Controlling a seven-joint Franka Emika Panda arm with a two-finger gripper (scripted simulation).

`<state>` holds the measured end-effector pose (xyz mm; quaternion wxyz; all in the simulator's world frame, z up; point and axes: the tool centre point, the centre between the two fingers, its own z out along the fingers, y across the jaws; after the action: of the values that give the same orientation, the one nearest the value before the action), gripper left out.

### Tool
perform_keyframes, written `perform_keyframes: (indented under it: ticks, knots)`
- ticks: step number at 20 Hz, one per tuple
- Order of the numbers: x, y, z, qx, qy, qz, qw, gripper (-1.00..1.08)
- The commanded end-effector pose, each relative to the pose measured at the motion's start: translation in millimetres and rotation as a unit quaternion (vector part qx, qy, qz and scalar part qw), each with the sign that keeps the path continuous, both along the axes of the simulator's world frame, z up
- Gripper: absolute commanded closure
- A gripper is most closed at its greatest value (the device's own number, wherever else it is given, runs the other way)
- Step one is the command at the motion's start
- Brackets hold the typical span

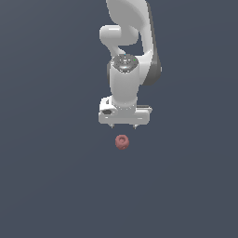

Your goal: Pick up the object and move it to a goal position.

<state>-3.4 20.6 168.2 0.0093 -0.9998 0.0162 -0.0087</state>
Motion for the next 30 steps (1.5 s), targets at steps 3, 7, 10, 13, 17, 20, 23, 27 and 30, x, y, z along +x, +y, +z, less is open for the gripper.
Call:
perform_keyframes:
  ticks: [3,7,10,13,17,20,23,27,30]
  knots:
    - [-0.1,-0.7,0.1,0.000,0.000,0.000,1.0000,-0.92]
    - [-0.7,-6.0,1.3,0.002,0.004,0.002,1.0000,-0.92]
    - [-1.2,-9.3,2.4,0.003,0.006,0.002,1.0000,-0.92]
    - [-1.2,-9.8,2.4,0.003,0.007,0.002,1.0000,-0.92]
    - [-0.6,-9.3,-0.2,0.002,0.006,0.008,0.9999,-0.92]
    - [0.6,-9.4,-6.1,0.000,0.006,0.021,0.9998,-0.92]
    - [2.3,-9.1,-15.4,-0.002,0.006,0.041,0.9991,-0.92]
    - [5.1,-8.5,-33.1,-0.006,0.007,0.079,0.9968,-0.92]
    - [7.1,-7.6,-48.6,-0.008,0.007,0.112,0.9936,-0.92]
